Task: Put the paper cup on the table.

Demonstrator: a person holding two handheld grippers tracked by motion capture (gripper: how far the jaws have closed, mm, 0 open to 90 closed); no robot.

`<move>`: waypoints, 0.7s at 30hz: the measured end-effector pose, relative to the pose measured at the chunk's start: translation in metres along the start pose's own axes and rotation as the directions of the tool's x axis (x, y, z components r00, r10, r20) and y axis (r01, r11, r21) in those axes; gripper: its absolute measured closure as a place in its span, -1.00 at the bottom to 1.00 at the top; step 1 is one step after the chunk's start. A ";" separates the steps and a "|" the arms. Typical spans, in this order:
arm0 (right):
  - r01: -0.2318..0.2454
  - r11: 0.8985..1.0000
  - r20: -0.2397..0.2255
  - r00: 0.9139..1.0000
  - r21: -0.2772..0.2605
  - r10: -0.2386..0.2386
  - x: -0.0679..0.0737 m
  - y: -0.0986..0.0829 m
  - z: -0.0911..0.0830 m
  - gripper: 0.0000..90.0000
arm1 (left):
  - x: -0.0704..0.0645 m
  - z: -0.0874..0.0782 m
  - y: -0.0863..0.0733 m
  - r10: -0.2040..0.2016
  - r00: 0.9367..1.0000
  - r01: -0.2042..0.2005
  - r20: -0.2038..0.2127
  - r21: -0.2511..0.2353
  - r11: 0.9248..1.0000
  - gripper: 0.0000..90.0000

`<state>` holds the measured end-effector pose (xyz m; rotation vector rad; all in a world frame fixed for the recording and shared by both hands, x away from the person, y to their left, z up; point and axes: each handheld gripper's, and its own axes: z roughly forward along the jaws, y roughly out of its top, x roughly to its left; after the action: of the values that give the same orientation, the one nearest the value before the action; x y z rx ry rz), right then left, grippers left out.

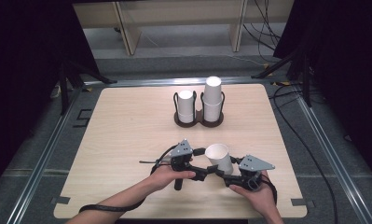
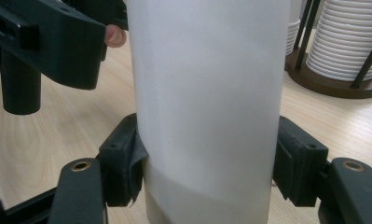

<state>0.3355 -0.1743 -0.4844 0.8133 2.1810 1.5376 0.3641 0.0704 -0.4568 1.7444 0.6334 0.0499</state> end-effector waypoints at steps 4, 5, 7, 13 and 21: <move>-0.021 1.000 -0.014 1.000 0.017 0.021 0.002 0.000 0.000 -0.23 | 0.000 0.000 0.000 0.007 1.000 -0.007 0.005 0.010 1.000 -0.67; -0.015 1.000 -0.013 1.000 0.020 0.015 0.002 0.000 0.000 -0.23 | 0.000 0.001 0.000 0.006 1.000 -0.007 0.008 0.009 1.000 -0.68; -0.009 1.000 -0.013 1.000 0.015 0.009 0.002 -0.001 0.001 -0.23 | -0.001 0.001 0.001 0.006 1.000 -0.006 0.009 0.013 1.000 -0.68; -0.007 0.999 -0.018 1.000 0.042 0.008 0.002 0.000 0.002 -0.25 | -0.004 0.004 0.003 0.019 0.999 -0.019 0.032 -0.004 1.000 -0.67; 0.012 0.995 -0.031 0.999 0.101 -0.009 0.001 -0.001 0.005 -0.26 | -0.008 0.011 -0.003 0.045 0.998 -0.046 0.035 0.024 0.999 -0.67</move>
<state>0.3369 -0.1704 -0.4867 0.8124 2.2970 1.4539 0.3602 0.0580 -0.4606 1.7802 0.5713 0.0440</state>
